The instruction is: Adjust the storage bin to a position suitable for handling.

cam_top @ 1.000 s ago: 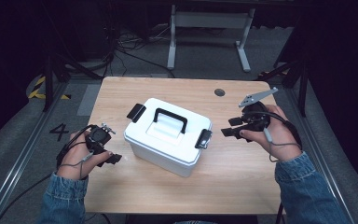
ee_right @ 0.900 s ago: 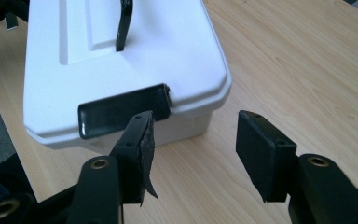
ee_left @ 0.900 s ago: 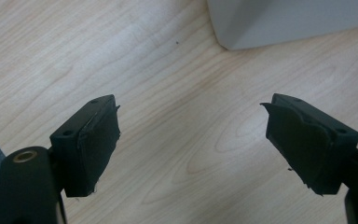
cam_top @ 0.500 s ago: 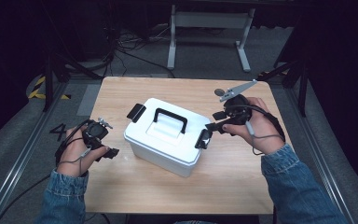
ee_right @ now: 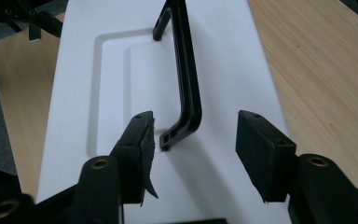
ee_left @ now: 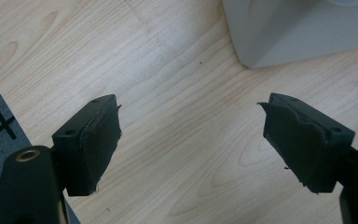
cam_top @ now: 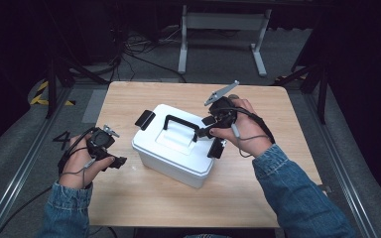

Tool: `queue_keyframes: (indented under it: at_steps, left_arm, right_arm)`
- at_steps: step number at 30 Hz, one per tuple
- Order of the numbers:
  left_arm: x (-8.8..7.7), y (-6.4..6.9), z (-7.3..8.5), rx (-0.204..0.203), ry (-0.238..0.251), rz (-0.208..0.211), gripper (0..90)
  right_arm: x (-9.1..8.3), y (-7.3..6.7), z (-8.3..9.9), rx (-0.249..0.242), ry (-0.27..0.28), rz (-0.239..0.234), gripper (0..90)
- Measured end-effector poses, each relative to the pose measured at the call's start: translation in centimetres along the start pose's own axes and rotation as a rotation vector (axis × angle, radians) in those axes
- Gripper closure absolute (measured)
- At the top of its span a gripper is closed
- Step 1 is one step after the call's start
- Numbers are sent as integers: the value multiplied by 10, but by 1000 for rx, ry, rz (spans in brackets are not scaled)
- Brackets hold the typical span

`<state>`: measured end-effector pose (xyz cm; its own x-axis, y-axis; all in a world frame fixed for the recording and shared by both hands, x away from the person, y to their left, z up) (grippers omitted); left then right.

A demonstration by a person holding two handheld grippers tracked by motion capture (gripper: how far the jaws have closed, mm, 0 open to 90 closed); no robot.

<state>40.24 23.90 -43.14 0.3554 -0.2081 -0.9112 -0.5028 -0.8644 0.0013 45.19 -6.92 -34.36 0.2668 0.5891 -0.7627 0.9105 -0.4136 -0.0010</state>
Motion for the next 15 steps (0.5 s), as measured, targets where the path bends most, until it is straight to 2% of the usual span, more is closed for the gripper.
queue_keyframes:
  at_steps: [2,9,12,15]
  left_arm:
    - [0,0,0,5,1,-1,200]
    - [1,-1,0,3,-6,0,196]
    - [1,-1,0,3,-8,3,196]
    - [2,0,1,4,-11,4,197]
  right_arm:
    - [7,-1,-2,12,11,-12,501]
    - [23,-2,-4,13,-7,-30,567]
    - [26,-3,-4,3,-17,-35,631]
    - [27,-6,-4,-12,-28,-48,741]
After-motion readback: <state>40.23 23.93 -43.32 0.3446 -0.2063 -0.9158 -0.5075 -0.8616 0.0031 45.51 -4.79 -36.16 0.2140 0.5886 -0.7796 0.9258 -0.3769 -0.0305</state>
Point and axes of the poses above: each handheld gripper's, and its own axes: x roughly forward along the jaws, z roughly out of its underside, y roughly to its right, the point moved 6 cm from there along x, roughly forward along the jaws, and after that the axes turned 6 degrees about -x, right-handed, at the moved point
